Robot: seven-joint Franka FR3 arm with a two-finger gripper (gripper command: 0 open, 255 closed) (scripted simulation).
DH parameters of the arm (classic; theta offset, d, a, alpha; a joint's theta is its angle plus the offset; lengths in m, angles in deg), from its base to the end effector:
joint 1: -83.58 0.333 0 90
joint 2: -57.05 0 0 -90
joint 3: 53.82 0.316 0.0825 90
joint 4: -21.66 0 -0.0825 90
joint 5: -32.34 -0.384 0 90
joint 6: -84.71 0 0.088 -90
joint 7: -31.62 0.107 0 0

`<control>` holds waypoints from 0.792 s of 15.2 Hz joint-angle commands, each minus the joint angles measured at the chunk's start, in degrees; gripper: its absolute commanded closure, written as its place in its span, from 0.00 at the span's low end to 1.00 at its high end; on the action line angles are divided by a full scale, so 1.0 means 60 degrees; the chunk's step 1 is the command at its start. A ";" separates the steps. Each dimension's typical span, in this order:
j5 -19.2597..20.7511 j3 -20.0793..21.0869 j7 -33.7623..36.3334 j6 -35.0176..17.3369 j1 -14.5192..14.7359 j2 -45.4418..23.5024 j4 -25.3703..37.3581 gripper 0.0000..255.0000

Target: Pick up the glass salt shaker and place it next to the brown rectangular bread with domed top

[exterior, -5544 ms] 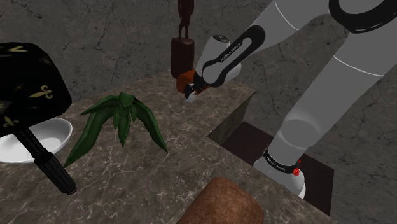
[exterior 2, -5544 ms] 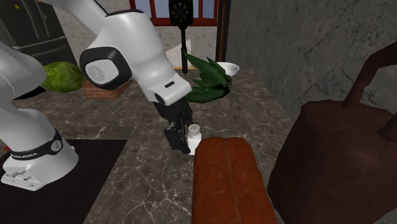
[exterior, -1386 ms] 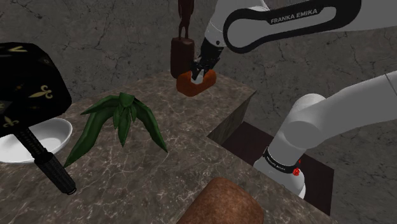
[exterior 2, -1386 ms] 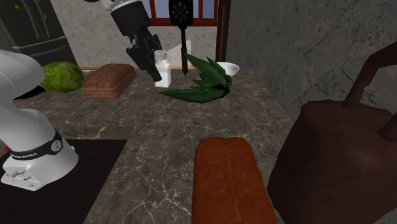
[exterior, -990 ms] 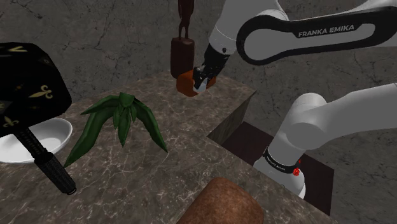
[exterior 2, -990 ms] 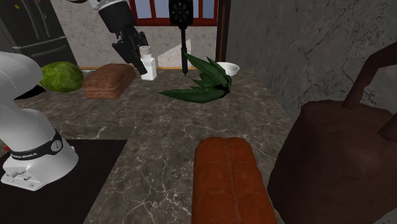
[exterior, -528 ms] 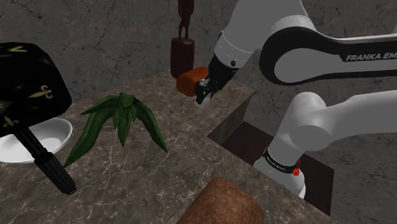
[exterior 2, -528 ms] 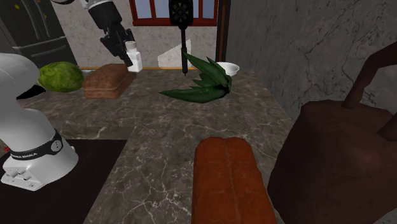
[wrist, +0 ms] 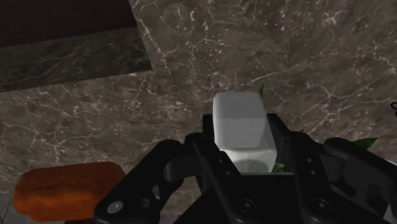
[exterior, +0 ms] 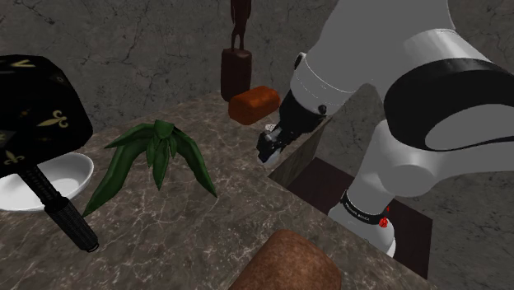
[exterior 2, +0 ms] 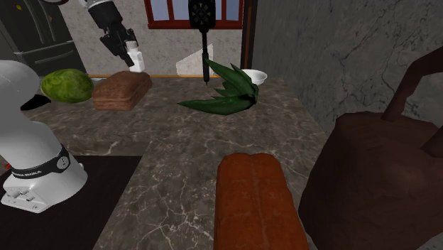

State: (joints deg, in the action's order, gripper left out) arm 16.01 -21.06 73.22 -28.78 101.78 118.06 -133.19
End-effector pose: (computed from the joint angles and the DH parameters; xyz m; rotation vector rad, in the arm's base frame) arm 0.1716 0.2533 0.4936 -3.0851 0.1813 -0.5452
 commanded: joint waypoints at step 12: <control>-0.1396 0.2907 0.3090 0.1290 0.0671 -0.0354 0.2114 1.00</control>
State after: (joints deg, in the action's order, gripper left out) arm 8.22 -5.18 90.22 -21.50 105.99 116.53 -121.98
